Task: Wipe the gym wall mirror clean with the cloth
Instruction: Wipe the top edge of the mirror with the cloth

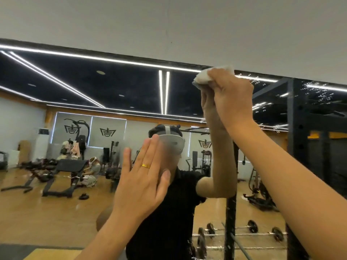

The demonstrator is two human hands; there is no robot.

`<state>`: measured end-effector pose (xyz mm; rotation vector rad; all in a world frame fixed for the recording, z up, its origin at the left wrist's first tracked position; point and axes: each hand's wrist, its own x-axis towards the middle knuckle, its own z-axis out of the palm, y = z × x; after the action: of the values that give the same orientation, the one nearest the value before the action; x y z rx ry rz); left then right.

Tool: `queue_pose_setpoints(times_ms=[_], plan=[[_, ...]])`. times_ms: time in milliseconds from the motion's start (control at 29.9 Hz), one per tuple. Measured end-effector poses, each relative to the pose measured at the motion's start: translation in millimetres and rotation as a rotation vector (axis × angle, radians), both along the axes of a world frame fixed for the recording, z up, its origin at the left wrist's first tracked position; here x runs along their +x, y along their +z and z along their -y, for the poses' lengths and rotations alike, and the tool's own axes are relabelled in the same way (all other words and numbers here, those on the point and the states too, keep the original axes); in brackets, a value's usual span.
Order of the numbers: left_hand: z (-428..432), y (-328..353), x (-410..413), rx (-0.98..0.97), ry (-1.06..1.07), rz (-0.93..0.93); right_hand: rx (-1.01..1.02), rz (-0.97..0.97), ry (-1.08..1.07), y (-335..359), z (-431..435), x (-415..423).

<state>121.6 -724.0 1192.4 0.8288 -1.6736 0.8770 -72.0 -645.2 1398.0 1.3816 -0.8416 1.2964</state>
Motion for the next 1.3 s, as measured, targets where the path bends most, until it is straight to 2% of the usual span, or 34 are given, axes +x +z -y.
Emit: queue_pose_setpoints(times_ms=[100,201,267,401,501,635,735,836,1036,1170,1304], plan=[[-1,0,0,0.007,-0.004,-0.007,-0.009,0.020,0.035,-56,7,-1],[-2,-1,0,0.001,-0.008,-0.009,0.058,-0.123,0.000,-99,-5,-7],[-1,-1,0,-0.007,-0.002,-0.006,0.049,-0.169,-0.033,-80,-8,-12],[0,-1,-1,-0.014,0.012,-0.004,-0.020,-0.059,-0.071,-8,-9,-11],[0,-1,-1,-0.020,0.019,-0.003,-0.048,-0.013,-0.061,18,-13,-10],[0,-1,-1,-0.026,0.004,-0.017,0.022,0.086,-0.046,-29,-4,-8],[-1,-1,-2,-0.034,0.005,-0.018,0.037,-0.004,0.010,-81,-6,-12],[-1,-1,-2,-0.031,0.007,-0.017,0.171,0.008,-0.032,-56,-13,-21],[0,-1,-2,-0.049,0.001,-0.014,0.112,0.083,-0.127,21,-20,-22],[0,-1,-3,-0.044,-0.003,-0.026,0.155,0.193,-0.024,-8,-19,-10],[-1,0,-3,-0.033,-0.017,-0.027,0.146,0.108,-0.020,-45,-22,-17]])
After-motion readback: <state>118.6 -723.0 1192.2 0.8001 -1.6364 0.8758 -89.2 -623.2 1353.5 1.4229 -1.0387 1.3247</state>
